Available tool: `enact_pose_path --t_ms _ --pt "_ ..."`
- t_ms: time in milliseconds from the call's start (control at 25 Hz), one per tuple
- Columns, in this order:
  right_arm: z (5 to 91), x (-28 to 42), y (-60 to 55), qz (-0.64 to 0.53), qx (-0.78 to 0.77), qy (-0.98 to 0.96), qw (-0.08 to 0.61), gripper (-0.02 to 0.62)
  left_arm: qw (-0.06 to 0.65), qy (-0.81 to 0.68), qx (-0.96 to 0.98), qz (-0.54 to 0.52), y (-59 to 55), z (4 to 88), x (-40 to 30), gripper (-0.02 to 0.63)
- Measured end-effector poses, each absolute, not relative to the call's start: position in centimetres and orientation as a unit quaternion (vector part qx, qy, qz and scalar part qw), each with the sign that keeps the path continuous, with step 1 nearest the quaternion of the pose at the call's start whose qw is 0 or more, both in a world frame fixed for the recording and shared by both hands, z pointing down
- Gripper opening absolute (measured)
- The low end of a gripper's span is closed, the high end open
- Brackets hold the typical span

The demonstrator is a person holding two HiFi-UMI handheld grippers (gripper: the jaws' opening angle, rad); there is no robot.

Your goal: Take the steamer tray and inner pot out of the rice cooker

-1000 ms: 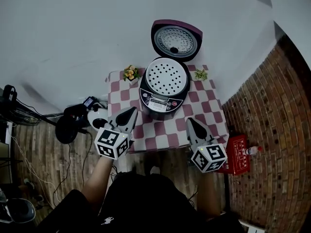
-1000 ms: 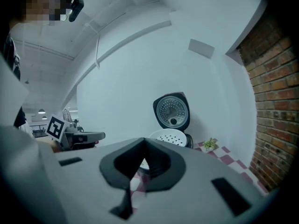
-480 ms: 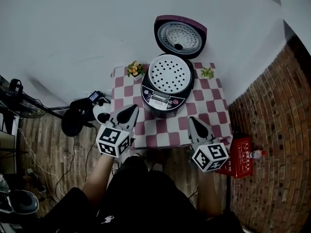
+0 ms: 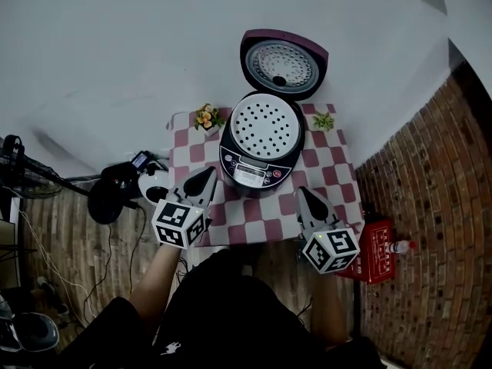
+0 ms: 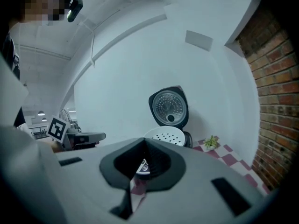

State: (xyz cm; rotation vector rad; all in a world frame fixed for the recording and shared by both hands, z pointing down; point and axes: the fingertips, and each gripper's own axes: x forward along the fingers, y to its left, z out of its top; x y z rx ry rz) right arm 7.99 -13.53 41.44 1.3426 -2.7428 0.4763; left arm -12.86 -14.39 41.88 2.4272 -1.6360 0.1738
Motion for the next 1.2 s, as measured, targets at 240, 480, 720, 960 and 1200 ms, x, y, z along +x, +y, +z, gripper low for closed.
enact_pose_path --t_ms 240,480,720,960,1200 --pt "40.9 5.7 -17.8 0.14 0.441 -0.885 0.05 0.002 0.135 -0.546 0.826 0.047 -18.5 42.8 -14.9 0.005" --pt "41.0 3.7 -21.5 0.129 0.453 -0.88 0.067 0.002 0.145 -0.534 0.832 0.043 -22.3 43.2 -16.4 0.005" --pt "41.9 2.6 -24.6 0.119 0.442 -0.884 0.095 0.002 0.143 -0.547 0.824 0.033 -24.9 43.4 -16.8 0.005" --pt "42.4 1.5 -27.2 0.104 0.403 -0.901 0.123 0.002 0.149 -0.56 0.813 0.048 -27.4 43.3 -16.2 0.025" --pt "42.9 1.1 -29.5 0.102 0.366 -0.916 0.13 0.003 0.179 -0.54 0.819 0.077 -30.8 44.0 -13.9 0.154"
